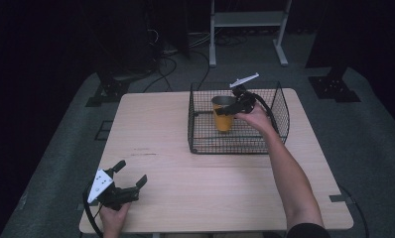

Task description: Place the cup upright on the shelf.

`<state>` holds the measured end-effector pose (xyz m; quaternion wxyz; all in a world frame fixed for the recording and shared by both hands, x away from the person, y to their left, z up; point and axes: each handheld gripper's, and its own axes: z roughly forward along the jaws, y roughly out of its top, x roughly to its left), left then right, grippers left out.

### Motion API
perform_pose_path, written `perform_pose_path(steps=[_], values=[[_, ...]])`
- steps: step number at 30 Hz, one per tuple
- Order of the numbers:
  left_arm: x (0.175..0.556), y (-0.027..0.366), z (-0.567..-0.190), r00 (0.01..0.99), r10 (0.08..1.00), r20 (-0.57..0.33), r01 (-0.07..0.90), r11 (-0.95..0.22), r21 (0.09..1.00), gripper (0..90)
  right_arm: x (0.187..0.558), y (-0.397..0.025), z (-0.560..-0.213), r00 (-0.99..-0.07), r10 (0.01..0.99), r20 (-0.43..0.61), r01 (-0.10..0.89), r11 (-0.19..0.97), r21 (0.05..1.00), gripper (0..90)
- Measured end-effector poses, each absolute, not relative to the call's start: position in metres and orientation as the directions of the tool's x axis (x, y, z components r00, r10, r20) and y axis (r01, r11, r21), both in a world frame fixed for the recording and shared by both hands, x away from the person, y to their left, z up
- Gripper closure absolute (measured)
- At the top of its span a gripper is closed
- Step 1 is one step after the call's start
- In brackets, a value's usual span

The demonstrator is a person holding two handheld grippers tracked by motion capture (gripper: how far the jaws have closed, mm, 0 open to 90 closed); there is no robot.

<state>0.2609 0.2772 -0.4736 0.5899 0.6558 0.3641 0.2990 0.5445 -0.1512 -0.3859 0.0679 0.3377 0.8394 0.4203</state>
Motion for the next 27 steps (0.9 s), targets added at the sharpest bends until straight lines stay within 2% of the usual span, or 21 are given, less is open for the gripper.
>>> perform_pose_path(steps=[12, 27], values=[[0.261, 0.278, -0.473, 0.556, 0.83, -0.039, 0.123, -0.036, 0.992, 2.2, 0.548, -0.14, -0.4, -0.769, 0.628, 0.124, 0.508, 0.481, 0.714, 12.3], [0.261, 0.277, -0.474, 0.555, 0.831, -0.036, 0.124, -0.04, 0.991, 2.2, 0.541, -0.135, -0.398, -0.788, 0.612, 0.063, 0.466, 0.527, 0.711, 11.3]])
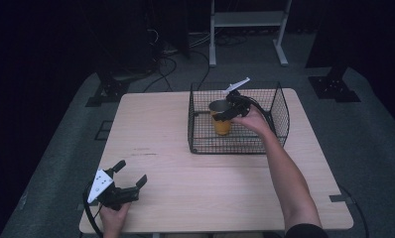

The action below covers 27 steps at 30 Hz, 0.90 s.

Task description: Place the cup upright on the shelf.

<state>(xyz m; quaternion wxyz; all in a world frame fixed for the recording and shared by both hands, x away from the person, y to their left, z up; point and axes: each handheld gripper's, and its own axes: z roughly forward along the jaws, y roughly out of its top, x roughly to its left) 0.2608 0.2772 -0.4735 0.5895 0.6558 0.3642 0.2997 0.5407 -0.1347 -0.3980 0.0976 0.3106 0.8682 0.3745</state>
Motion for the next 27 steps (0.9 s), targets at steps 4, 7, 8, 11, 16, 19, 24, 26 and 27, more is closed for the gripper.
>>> perform_pose_path(steps=[4, 7, 8, 11, 16, 19, 24, 26, 27], values=[[0.2607, 0.2771, -0.4735, 0.555, 0.831, -0.036, 0.124, -0.04, 0.991, 2.2, 0.5382, -0.1321, -0.3962, -0.794, 0.606, 0.046, 0.453, 0.539, 0.71, 10.5], [0.2606, 0.2771, -0.4735, 0.555, 0.831, -0.036, 0.124, -0.04, 0.991, 2.2, 0.5375, -0.1312, -0.397, -0.796, 0.604, 0.038, 0.451, 0.55, 0.703, 9.9], [0.2606, 0.2771, -0.4735, 0.555, 0.831, -0.036, 0.124, -0.04, 0.991, 2.2, 0.5374, -0.1315, -0.3969, -0.795, 0.605, 0.037, 0.452, 0.55, 0.702, 9.8], [0.2606, 0.277, -0.4735, 0.555, 0.831, -0.036, 0.124, -0.04, 0.991, 2.2, 0.5376, -0.1328, -0.3965, -0.791, 0.61, 0.036, 0.456, 0.549, 0.7, 8.9], [0.2606, 0.277, -0.4735, 0.555, 0.831, -0.036, 0.124, -0.04, 0.991, 2.2, 0.5374, -0.1338, -0.3971, -0.787, 0.616, 0.028, 0.458, 0.554, 0.695, 8.0], [0.2606, 0.2768, -0.4735, 0.555, 0.831, -0.036, 0.124, -0.041, 0.991, 2.2, 0.5368, -0.1339, -0.3972, -0.786, 0.618, 0.022, 0.458, 0.557, 0.692, 7.5], [0.2606, 0.2767, -0.4735, 0.555, 0.831, -0.035, 0.124, -0.041, 0.991, 2.2, 0.5365, -0.1341, -0.3956, -0.783, 0.621, 0.022, 0.456, 0.55, 0.699, 4.4], [0.2606, 0.2768, -0.4735, 0.555, 0.831, -0.035, 0.124, -0.041, 0.991, 2.2, 0.5361, -0.134, -0.3946, -0.782, 0.623, 0.016, 0.453, 0.55, 0.702, 2.8], [0.2606, 0.2767, -0.4735, 0.555, 0.831, -0.035, 0.124, -0.041, 0.991, 2.3, 0.5357, -0.1341, -0.394, -0.782, 0.624, 0.02, 0.454, 0.545, 0.705, 2.8]])
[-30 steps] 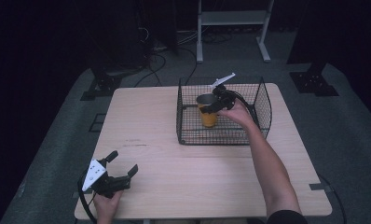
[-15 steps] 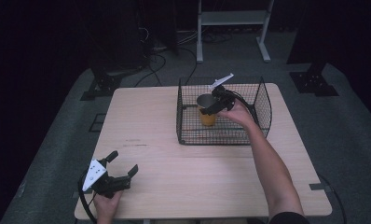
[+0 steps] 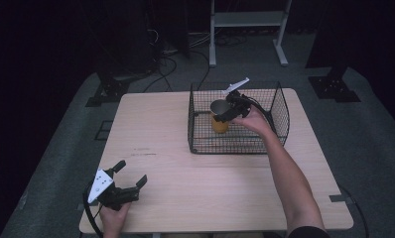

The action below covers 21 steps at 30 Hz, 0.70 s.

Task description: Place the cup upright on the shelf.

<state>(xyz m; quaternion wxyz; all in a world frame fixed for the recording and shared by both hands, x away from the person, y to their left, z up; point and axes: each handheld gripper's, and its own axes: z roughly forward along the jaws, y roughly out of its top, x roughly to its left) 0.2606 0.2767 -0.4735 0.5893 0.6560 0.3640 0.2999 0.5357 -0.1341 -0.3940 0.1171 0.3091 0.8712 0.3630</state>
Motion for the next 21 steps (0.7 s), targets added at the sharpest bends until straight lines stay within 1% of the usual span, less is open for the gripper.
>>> perform_pose_path(steps=[7, 13, 16, 17, 21], values=[[0.261, 0.276, -0.474, 0.554, 0.832, -0.034, 0.126, -0.043, 0.991, 2.2, 0.534, -0.137, -0.388, -0.778, 0.628, 0.019, 0.447, 0.532, 0.719, 2.1], [0.261, 0.276, -0.474, 0.554, 0.832, -0.033, 0.126, -0.045, 0.991, 2.2, 0.532, -0.142, -0.379, -0.77, 0.637, 0.036, 0.444, 0.493, 0.748, 2.1], [0.261, 0.276, -0.474, 0.553, 0.832, -0.034, 0.127, -0.044, 0.991, 2.2, 0.531, -0.144, -0.376, -0.768, 0.64, 0.028, 0.435, 0.488, 0.757, 2.1], [0.261, 0.276, -0.474, 0.552, 0.833, -0.037, 0.128, -0.041, 0.991, 2.2, 0.53, -0.146, -0.372, -0.763, 0.645, 0.037, 0.435, 0.47, 0.768, 2.1], [0.261, 0.276, -0.474, 0.551, 0.833, -0.038, 0.128, -0.04, 0.991, 2.2, 0.529, -0.149, -0.368, -0.756, 0.653, 0.037, 0.435, 0.46, 0.774, 2.1]])
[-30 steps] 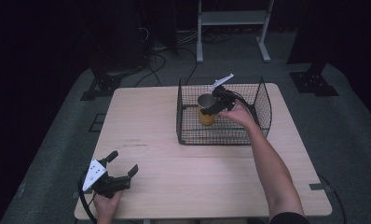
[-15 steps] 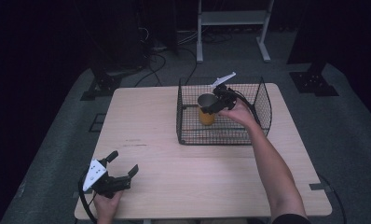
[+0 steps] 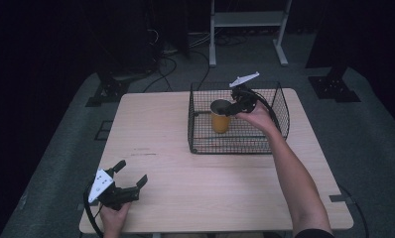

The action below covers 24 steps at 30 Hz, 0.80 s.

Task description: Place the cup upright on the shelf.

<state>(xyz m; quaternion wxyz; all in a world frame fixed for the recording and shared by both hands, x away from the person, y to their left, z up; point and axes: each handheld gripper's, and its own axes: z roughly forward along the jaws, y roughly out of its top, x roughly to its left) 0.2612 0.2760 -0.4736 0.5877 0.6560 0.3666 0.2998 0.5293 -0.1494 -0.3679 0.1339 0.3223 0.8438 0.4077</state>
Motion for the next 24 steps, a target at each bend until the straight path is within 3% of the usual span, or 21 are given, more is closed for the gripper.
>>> perform_pose_path(steps=[24], values=[[0.261, 0.275, -0.474, 0.555, 0.831, -0.031, 0.127, -0.048, 0.991, 2.2, 0.499, -0.166, -0.339, -0.769, 0.635, 0.076, 0.412, 0.401, 0.819, 2.3]])
